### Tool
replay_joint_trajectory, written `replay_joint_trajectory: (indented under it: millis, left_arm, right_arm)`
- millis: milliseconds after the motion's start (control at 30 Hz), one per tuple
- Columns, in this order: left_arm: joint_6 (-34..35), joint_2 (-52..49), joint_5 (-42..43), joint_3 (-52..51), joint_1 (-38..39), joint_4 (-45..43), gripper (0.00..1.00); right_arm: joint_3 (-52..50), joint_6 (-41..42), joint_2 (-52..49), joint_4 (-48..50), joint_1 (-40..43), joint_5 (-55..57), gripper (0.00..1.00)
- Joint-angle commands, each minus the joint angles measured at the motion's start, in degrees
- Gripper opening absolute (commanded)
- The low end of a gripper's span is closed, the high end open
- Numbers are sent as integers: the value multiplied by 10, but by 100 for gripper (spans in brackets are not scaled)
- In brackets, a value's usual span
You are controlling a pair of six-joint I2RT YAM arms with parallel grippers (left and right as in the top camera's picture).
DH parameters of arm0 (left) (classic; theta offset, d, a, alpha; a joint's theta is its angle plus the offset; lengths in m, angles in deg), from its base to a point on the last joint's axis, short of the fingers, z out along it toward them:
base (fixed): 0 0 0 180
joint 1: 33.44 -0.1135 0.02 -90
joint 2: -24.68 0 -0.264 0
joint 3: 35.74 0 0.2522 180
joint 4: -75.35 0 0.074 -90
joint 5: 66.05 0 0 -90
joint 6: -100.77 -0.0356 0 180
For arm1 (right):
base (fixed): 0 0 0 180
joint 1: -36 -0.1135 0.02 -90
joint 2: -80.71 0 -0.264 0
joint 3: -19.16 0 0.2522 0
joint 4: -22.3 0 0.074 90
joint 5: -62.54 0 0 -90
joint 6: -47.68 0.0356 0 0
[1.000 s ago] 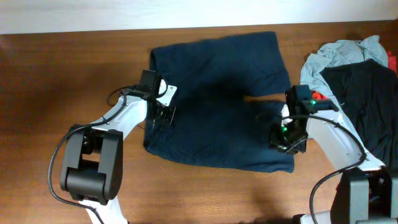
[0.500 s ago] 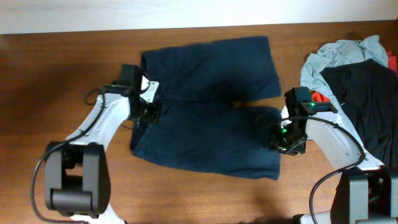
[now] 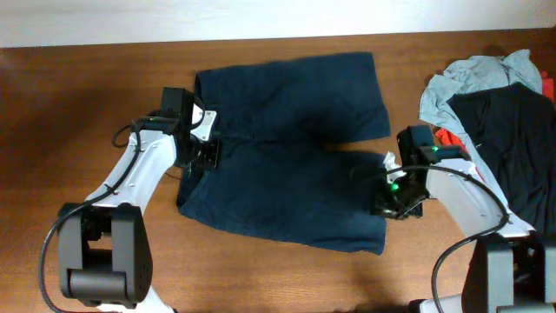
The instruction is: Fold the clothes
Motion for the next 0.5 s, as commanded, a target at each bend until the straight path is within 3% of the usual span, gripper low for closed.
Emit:
replay_joint_trajectory:
  millis: [0, 67, 267, 467]
  left_arm:
    - [7, 16, -13, 13, -1, 2, 1]
    - [9, 16, -14, 13, -1, 2, 0]
    - [59, 17, -62, 13, -2, 7, 1]
    - [157, 20, -214, 13, -11, 36, 1]
  right_arm:
    - [-42, 15, -5, 32, 1, -16, 9]
    - [-65, 28, -7, 64, 1, -16, 4]
    - [-117, 103, -11, 127, 1, 34, 4]
    - [-129, 131, -11, 129, 1, 87, 4]
